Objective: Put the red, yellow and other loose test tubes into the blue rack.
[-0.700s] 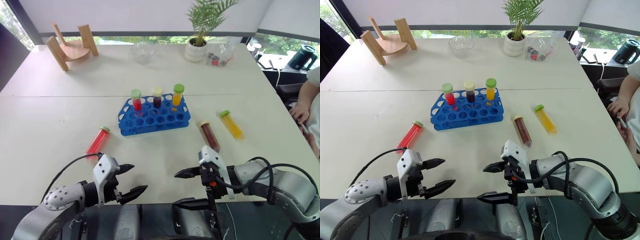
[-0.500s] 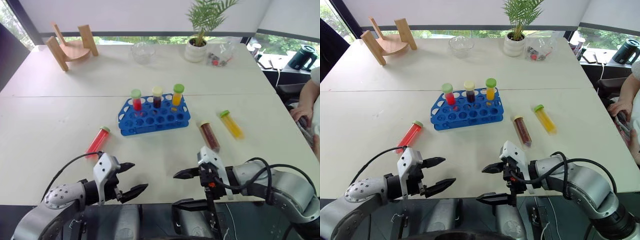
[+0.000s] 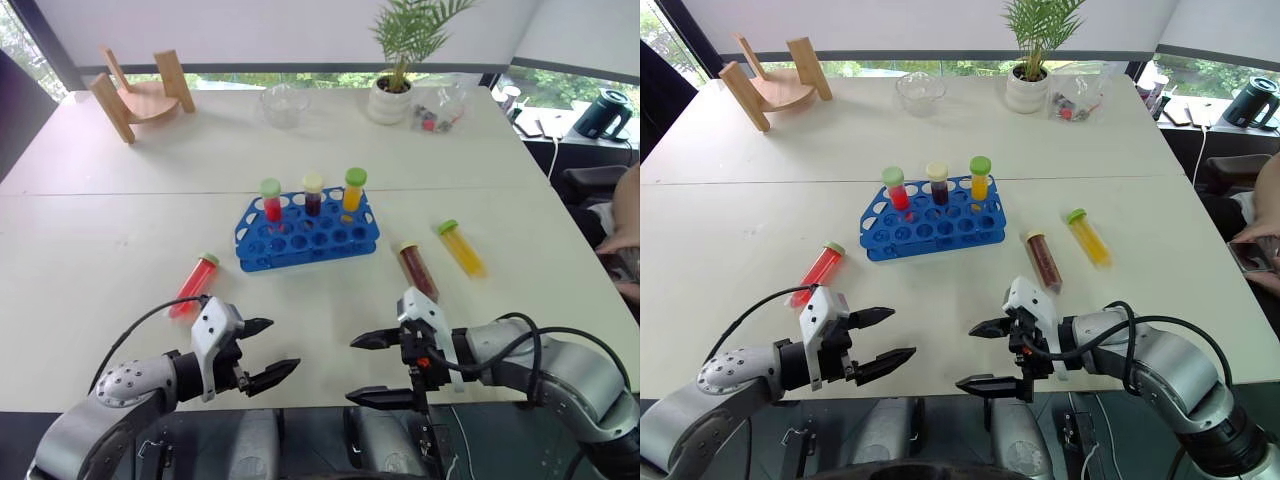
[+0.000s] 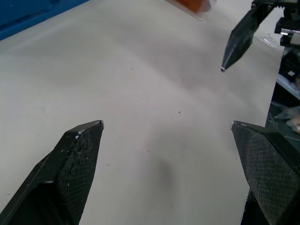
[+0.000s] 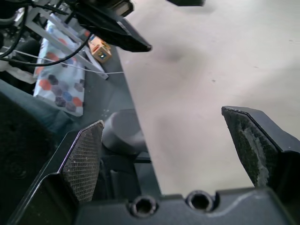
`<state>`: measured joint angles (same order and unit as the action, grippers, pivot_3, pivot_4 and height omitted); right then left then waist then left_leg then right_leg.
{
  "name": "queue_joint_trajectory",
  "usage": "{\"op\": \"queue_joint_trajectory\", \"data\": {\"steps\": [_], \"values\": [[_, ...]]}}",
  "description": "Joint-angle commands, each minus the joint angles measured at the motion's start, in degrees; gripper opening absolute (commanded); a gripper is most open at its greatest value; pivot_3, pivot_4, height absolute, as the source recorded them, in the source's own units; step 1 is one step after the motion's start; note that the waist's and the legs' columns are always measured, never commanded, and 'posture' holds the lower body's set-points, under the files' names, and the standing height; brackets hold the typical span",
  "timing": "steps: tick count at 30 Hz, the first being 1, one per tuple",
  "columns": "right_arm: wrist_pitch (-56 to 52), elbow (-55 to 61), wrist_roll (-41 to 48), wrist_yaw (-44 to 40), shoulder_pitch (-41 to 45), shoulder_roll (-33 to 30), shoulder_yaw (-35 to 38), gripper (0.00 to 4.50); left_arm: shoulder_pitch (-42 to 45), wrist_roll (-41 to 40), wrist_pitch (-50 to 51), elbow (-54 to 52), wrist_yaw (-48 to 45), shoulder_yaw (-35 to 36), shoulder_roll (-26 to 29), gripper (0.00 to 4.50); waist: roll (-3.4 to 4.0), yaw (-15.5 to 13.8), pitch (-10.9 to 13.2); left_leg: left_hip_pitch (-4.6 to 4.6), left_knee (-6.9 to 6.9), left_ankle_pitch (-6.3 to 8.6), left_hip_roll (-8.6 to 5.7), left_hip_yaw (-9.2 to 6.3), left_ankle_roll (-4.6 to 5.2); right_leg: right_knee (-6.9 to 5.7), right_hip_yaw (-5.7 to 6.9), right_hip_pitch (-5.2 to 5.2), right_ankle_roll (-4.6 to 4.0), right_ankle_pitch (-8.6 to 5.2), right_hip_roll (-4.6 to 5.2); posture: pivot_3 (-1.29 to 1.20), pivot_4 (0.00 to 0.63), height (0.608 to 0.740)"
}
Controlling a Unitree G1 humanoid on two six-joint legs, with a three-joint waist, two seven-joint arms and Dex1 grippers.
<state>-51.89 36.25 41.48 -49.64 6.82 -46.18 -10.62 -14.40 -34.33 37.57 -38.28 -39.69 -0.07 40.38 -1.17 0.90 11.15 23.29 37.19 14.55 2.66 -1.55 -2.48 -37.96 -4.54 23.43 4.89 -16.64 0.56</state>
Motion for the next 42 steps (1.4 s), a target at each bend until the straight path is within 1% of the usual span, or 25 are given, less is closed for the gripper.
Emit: {"op": "queue_joint_trajectory", "data": {"steps": [1,4,5,6,7,8,9,11,12,14,17,18,19,21,27,31,35,36,38,41,42], "values": [[-0.51,0.43,2.31,0.83,2.08,0.61,3.66,4.43,1.78,0.92,2.04,1.59,-2.63,-0.08,4.00,4.50,0.03,0.04,-0.01,0.00,0.00,0.00,0.00,0.00,0.00,0.00,0.00,0.00,-0.01,0.00,-0.01,0.00,0.150,0.740],[-2.90,0.21,4.85,1.30,4.47,-0.65,7.07,4.43,5.97,-2.95,4.50,4.06,-5.61,2.83,6.50,4.50,0.03,-0.05,-0.01,-0.01,0.01,0.00,0.00,0.01,0.00,0.00,0.00,0.00,-0.01,0.00,0.01,0.00,0.150,0.740],[-5.12,-0.55,7.80,1.34,7.29,-1.83,10.18,4.43,8.46,-4.12,5.33,5.28,-7.04,4.41,8.02,4.50,0.03,-0.05,0.00,0.00,0.01,0.00,0.00,0.01,0.00,0.00,0.01,0.00,-0.01,0.00,0.01,0.00,0.150,0.740],[-8.44,-3.30,11.20,1.53,12.62,-3.69,14.07,4.43,11.91,-5.44,6.34,6.72,-9.08,6.00,10.16,4.50,0.05,-0.03,0.02,0.00,0.04,0.00,0.00,0.00,0.00,-0.02,0.02,0.00,-0.01,0.00,0.01,0.00,0.150,0.740],[-10.75,-7.70,12.51,0.99,19.23,-6.30,17.06,4.43,15.71,-5.29,6.05,8.37,-11.33,6.93,12.70,4.50,0.11,0.01,0.12,0.02,0.05,0.00,0.00,0.00,0.00,-0.03,0.02,0.03,-0.02,0.02,0.01,0.00,0.150,0.740],[-12.37,-11.08,13.33,0.60,23.92,-8.28,18.84,4.43,18.55,-5.15,5.95,9.53,-12.81,7.27,14.41,4.50,0.26,0.08,0.32,0.03,0.17,0.00,0.00,0.02,0.00,-0.11,0.02,0.03,-0.03,0.04,0.02,0.00,0.150,0.740],[-11.65,-15.77,9.22,0.02,28.90,-11.36,17.07,4.43,21.89,-4.89,5.37,11.00,-14.82,7.34,16.34,4.50,0.29,0.07,0.33,0.08,0.25,-0.04,0.00,0.06,-0.04,-0.12,0.01,0.12,-0.14,0.14,0.02,0.00,0.150,0.740],[-8.38,-24.08,-0.42,-1.98,36.30,-16.34,10.05,4.43,28.23,-4.69,5.00,13.63,-17.89,7.07,19.02,4.50,0.21,-0.15,0.26,0.03,0.17,-0.08,-0.01,0.11,-0.10,-0.03,0.00,0.06,-0.11,0.15,0.05,0.00,0.150,0.740],[-7.70,-28.05,-4.17,-3.24,39.62,-17.83,6.38,4.43,30.74,-4.42,4.74,14.50,-19.08,6.72,19.87,4.50,0.09,-0.14,0.17,0.02,0.00,-0.08,0.00,0.12,-0.11,0.08,0.02,0.10,-0.09,0.13,0.05,0.00,0.150,0.740],[-7.80,-35.34,-10.57,-5.84,45.60,-18.69,-0.80,4.43,34.66,-4.07,4.61,15.43,-21.03,6.09,20.99,4.50,0.02,0.16,0.12,0.03,-0.16,-0.03,0.04,0.15,-0.03,0.21,0.03,0.11,-0.07,0.10,0.04,0.00,0.150,0.740],[-6.26,-47.70,-21.36,-10.75,53.61,-17.62,-11.71,4.43,38.45,-2.71,2.93,15.86,-23.88,5.23,22.00,4.50,0.06,0.65,0.15,0.24,-0.16,0.18,0.05,0.37,0.32,0.16,-0.10,0.41,0.24,0.20,0.05,0.00,0.150,0.740],[-6.72,-53.17,-24.83,-9.88,56.54,-15.58,-14.40,4.43,39.19,-1.64,2.01,15.99,-24.18,4.73,22.06,4.50,0.10,0.72,0.14,0.49,-0.16,0.18,0.05,0.42,0.33,0.09,-0.12,0.73,0.26,0.21,0.05,0.00,0.150,0.740],[-7.89,-58.82,-26.51,-9.81,59.19,-13.03,-15.71,4.43,39.99,-0.76,1.35,16.03,-23.83,4.25,21.66,4.50,0.11,1.12,0.15,0.83,-0.13,0.17,0.05,0.42,0.32,-0.02,-0.12,1.12,0.26,0.21,0.05,0.00,0.150,0.740],[-7.70,-67.24,-29.48,-12.67,62.73,-9.68,-18.32,4.43,41.16,0.04,1.07,15.56,-23.16,3.52,20.81,4.50,0.16,1.58,0.18,1.10,-0.10,0.14,0.05,0.43,0.28,-0.15,-0.13,1.42,0.25,0.21,0.04,0.00,0.150,0.740],[-0.48,-84.84,-38.65,-18.70,67.83,-2.44,-22.66,4.43,37.84,-0.37,2.46,9.69,-20.43,3.19,18.84,4.50,0.18,1.68,0.19,1.16,-0.07,0.12,0.05,0.43,0.25,-0.20,-0.13,1.47,0.25,0.21,0.05,0.00,0.150,0.740],[2.63,-91.46,-42.89,-21.89,68.64,1.52,-23.21,4.43,35.92,-0.49,3.43,7.17,-18.10,3.54,17.35,4.50,0.18,1.62,0.19,1.13,0.03,0.08,0.05,0.40,0.18,-0.30,-0.11,1.43,0.26,0.23,0.05,0.00,0.150,0.740],[7.33,-94.98,-46.87,-22.40,67.41,5.26,-23.44,4.43,34.45,0.95,2.95,7.27,-16.65,2.95,16.53,4.50,0.18,1.68,0.19,1.06,0.11,0.05,0.03,0.38,0.12,-0.46,-0.11,1.38,0.26,0.23,0.05,0.00,0.150,0.740],[9.08,-95.98,-48.04,-21.68,66.94,6.38,-23.55,4.20,34.00,1.77,2.53,7.52,-16.35,2.48,16.46,4.50,0.18,1.70,0.19,1.06,0.11,0.04,0.04,0.38,0.10,-0.49,-0.11,1.38,0.27,0.23,0.05,0.00,0.150,0.740],[12.22,-98.14,-50.16,-21.26,66.25,7.72,-23.66,3.53,33.66,2.41,2.42,7.44,-15.83,2.14,16.26,4.50,0.15,1.72,0.16,1.03,0.11,0.03,0.03,0.37,0.09,-0.53,-0.11,1.37,0.26,0.23,0.04,0.00,0.150,0.740],[14.00,-100.41,-52.10,-22.07,66.08,8.48,-22.60,2.03,33.27,1.93,2.69,7.04,-15.85,2.92,16.47,4.50,0.13,1.72,0.15,0.91,0.10,0.03,0.04,0.36,0.09,-0.52,-0.11,1.26,0.26,0.23,0.04,0.00,0.150,0.740],[13.76,-100.92,-52.34,-22.02,66.11,8.65,-21.84,1.42,33.23,1.81,2.71,7.14,-15.96,3.22,16.64,4.50,0.12,1.72,0.14,0.85,0.10,0.03,0.04,0.36,0.09,-0.52,-0.10,1.21,0.26,0.23,0.04,0.00,0.150,0.740]]}}
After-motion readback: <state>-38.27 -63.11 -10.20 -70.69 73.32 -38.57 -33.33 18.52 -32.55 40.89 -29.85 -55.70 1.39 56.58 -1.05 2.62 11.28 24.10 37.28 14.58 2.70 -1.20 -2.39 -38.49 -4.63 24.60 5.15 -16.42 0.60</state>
